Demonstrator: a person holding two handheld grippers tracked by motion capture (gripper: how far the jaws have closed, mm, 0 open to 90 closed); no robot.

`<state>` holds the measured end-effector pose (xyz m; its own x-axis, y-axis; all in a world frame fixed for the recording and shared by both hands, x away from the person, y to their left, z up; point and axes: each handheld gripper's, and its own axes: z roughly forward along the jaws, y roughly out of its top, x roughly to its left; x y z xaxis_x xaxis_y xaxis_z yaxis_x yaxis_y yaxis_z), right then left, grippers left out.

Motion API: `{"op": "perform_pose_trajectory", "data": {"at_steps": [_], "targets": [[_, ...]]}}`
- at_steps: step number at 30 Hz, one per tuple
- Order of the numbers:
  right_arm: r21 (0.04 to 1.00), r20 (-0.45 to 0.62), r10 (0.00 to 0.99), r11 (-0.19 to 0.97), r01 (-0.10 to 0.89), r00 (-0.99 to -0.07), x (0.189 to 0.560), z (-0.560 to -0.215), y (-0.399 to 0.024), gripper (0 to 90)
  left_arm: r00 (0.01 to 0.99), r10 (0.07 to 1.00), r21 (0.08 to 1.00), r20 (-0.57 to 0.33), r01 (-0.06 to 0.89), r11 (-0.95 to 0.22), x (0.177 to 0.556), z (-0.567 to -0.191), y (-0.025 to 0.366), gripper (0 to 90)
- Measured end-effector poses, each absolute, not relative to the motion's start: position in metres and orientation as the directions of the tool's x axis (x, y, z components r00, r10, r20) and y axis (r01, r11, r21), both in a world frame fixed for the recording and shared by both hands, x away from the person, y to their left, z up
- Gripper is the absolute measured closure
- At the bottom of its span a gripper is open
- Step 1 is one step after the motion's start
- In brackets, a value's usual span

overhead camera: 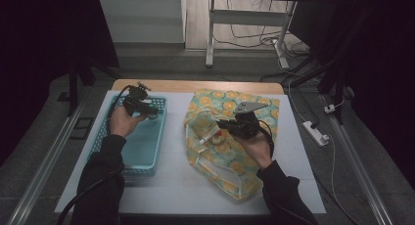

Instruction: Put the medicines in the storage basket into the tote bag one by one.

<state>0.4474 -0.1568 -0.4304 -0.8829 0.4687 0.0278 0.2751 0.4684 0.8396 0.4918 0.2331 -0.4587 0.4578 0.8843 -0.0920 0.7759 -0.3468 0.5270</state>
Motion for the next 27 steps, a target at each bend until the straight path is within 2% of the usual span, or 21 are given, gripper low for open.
{"op": "perform_pose_trajectory", "data": {"at_steps": [14, 20, 27], "targets": [[0.839, 0.028, 0.471, 0.468, 0.277, -0.882, 0.448, -0.43, -0.157, 90.0, 0.532, 0.843, 0.609, -0.084, 0.697, -0.379, 0.464, -0.416, 0.219, 51.8], [0.841, 0.03, 0.473, 0.464, 0.277, -0.881, 0.448, -0.43, -0.158, 90.0, 0.588, 0.804, 0.636, -0.085, 0.653, -0.411, 0.449, -0.403, 0.201, 51.7], [0.84, 0.031, 0.474, 0.465, 0.28, -0.88, 0.448, -0.43, -0.158, 90.0, 0.666, 0.742, 0.633, -0.08, 0.609, -0.478, 0.434, -0.405, 0.172, 51.8]]}}
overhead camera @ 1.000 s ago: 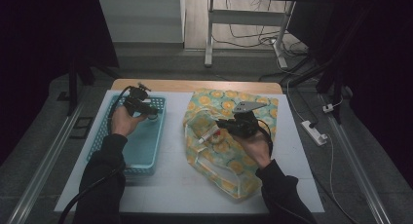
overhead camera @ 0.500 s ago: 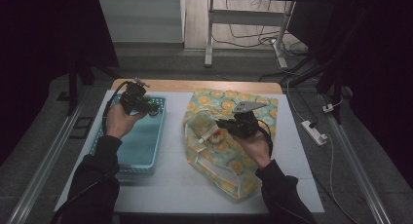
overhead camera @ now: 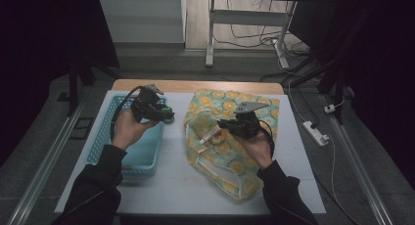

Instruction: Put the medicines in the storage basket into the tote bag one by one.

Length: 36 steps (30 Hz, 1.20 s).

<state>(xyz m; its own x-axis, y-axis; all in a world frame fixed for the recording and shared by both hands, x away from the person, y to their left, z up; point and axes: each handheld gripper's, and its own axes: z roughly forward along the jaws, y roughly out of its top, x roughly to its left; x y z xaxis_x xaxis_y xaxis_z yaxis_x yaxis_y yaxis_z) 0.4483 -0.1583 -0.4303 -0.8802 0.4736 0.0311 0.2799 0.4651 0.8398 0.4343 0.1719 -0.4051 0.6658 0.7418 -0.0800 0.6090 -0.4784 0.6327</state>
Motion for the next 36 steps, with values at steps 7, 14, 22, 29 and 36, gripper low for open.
{"op": "perform_pose_trajectory", "data": {"at_steps": [7, 14, 22, 29, 36], "targets": [[0.841, 0.034, 0.475, 0.461, 0.282, -0.879, 0.449, -0.43, -0.159, 90.0, 0.721, 0.687, 0.635, -0.092, 0.574, -0.518, 0.424, -0.414, 0.144, 51.7], [0.842, 0.034, 0.476, 0.459, 0.282, -0.879, 0.449, -0.43, -0.16, 90.0, 0.762, 0.641, 0.649, -0.096, 0.536, -0.54, 0.42, -0.417, 0.118, 51.8], [0.844, 0.036, 0.483, 0.453, 0.285, -0.875, 0.45, -0.429, -0.161, 90.0, 0.802, 0.591, 0.654, -0.085, 0.492, -0.574, 0.42, -0.424, 0.088, 51.7], [0.846, 0.038, 0.484, 0.45, 0.286, -0.874, 0.45, -0.429, -0.161, 90.0, 0.823, 0.564, 0.658, -0.076, 0.466, -0.592, 0.423, -0.431, 0.065, 51.7], [0.845, 0.038, 0.485, 0.451, 0.287, -0.874, 0.449, -0.429, -0.16, 90.0, 0.838, 0.542, 0.662, -0.061, 0.441, -0.607, 0.43, -0.437, 0.044, 51.7]]}}
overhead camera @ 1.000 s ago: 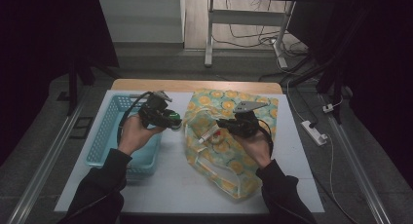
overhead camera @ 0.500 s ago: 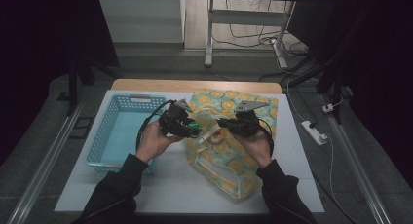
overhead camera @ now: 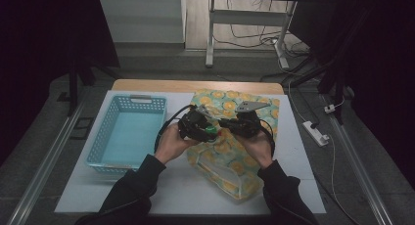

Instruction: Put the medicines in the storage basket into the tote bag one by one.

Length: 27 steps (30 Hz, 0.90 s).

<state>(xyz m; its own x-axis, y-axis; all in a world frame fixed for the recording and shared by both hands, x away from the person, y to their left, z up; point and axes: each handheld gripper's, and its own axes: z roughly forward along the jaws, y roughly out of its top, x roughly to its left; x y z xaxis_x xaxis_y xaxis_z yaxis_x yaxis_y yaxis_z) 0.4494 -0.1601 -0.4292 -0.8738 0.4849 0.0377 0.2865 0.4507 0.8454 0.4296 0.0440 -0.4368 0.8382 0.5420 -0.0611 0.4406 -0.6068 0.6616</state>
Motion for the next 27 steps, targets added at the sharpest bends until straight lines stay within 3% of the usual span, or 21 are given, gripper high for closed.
{"op": "perform_pose_trajectory", "data": {"at_steps": [27], "targets": [[0.842, 0.028, 0.519, 0.449, 0.3, -0.854, 0.457, -0.432, -0.168, 90.0, 0.822, 0.567, 0.661, -0.044, 0.45, -0.601, 0.459, -0.466, 0.018, 51.6]]}}
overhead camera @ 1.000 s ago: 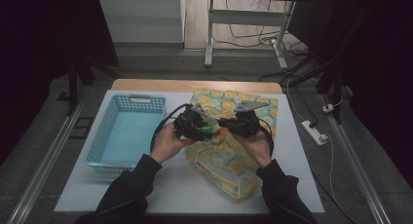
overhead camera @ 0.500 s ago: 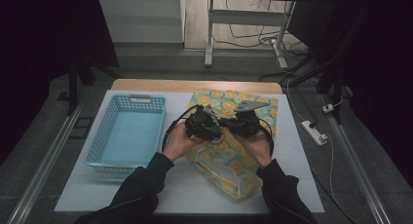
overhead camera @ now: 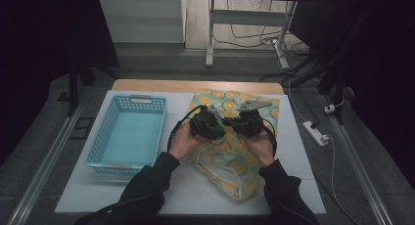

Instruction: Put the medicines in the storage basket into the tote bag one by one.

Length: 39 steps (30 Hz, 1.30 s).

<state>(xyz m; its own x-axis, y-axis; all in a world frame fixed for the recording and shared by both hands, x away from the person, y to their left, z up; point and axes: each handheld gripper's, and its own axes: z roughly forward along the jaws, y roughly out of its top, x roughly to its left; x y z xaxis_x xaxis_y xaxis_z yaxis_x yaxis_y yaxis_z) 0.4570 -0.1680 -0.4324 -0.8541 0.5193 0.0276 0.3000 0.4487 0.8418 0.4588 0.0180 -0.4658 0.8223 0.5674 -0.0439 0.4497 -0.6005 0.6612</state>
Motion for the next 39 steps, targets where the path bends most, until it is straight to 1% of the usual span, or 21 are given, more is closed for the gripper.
{"op": "perform_pose_trajectory", "data": {"at_steps": [4, 7, 11, 13, 15, 20, 23, 29, 32, 34, 39], "targets": [[0.844, 0.03, 0.528, 0.442, 0.305, -0.848, 0.459, -0.434, -0.171, 90.0, 0.823, 0.568, 0.646, -0.029, 0.449, -0.618, 0.462, -0.47, 0.014, 51.5], [0.844, 0.033, 0.531, 0.44, 0.308, -0.847, 0.46, -0.434, -0.172, 90.0, 0.817, 0.575, 0.658, -0.039, 0.454, -0.601, 0.464, -0.472, 0.015, 51.5], [0.843, 0.032, 0.53, 0.441, 0.307, -0.847, 0.46, -0.434, -0.172, 90.0, 0.82, 0.571, 0.661, -0.031, 0.446, -0.604, 0.464, -0.473, 0.016, 50.1], [0.843, 0.031, 0.529, 0.441, 0.306, -0.848, 0.46, -0.434, -0.171, 90.0, 0.819, 0.572, 0.669, -0.039, 0.447, -0.594, 0.463, -0.472, 0.016, 43.4], [0.844, 0.031, 0.528, 0.441, 0.306, -0.849, 0.46, -0.434, -0.171, 90.0, 0.819, 0.573, 0.669, -0.028, 0.441, -0.598, 0.461, -0.469, 0.017, 38.8], [0.844, 0.032, 0.524, 0.442, 0.304, -0.851, 0.459, -0.433, -0.171, 90.0, 0.821, 0.57, 0.673, -0.034, 0.44, -0.594, 0.454, -0.46, 0.02, 26.3], [0.845, 0.036, 0.519, 0.441, 0.304, -0.854, 0.458, -0.433, -0.17, 90.0, 0.826, 0.562, 0.674, -0.044, 0.44, -0.593, 0.449, -0.456, 0.024, 21.3], [0.843, 0.035, 0.514, 0.446, 0.302, -0.857, 0.458, -0.433, -0.169, 90.0, 0.823, 0.561, 0.685, -0.089, 0.46, -0.566, 0.44, -0.451, 0.034, 14.2], [0.842, 0.037, 0.512, 0.447, 0.303, -0.858, 0.457, -0.433, -0.168, 90.0, 0.827, 0.549, 0.697, -0.124, 0.466, -0.545, 0.435, -0.45, 0.038, 8.3], [0.841, 0.036, 0.51, 0.449, 0.302, -0.86, 0.457, -0.434, -0.168, 90.0, 0.832, 0.54, 0.699, -0.131, 0.463, -0.545, 0.432, -0.45, 0.039, 3.8], [0.841, 0.036, 0.505, 0.452, 0.299, -0.862, 0.456, -0.434, -0.166, 90.0, 0.84, 0.512, 0.725, -0.178, 0.464, -0.509, 0.424, -0.452, 0.046, 0.1]]}}
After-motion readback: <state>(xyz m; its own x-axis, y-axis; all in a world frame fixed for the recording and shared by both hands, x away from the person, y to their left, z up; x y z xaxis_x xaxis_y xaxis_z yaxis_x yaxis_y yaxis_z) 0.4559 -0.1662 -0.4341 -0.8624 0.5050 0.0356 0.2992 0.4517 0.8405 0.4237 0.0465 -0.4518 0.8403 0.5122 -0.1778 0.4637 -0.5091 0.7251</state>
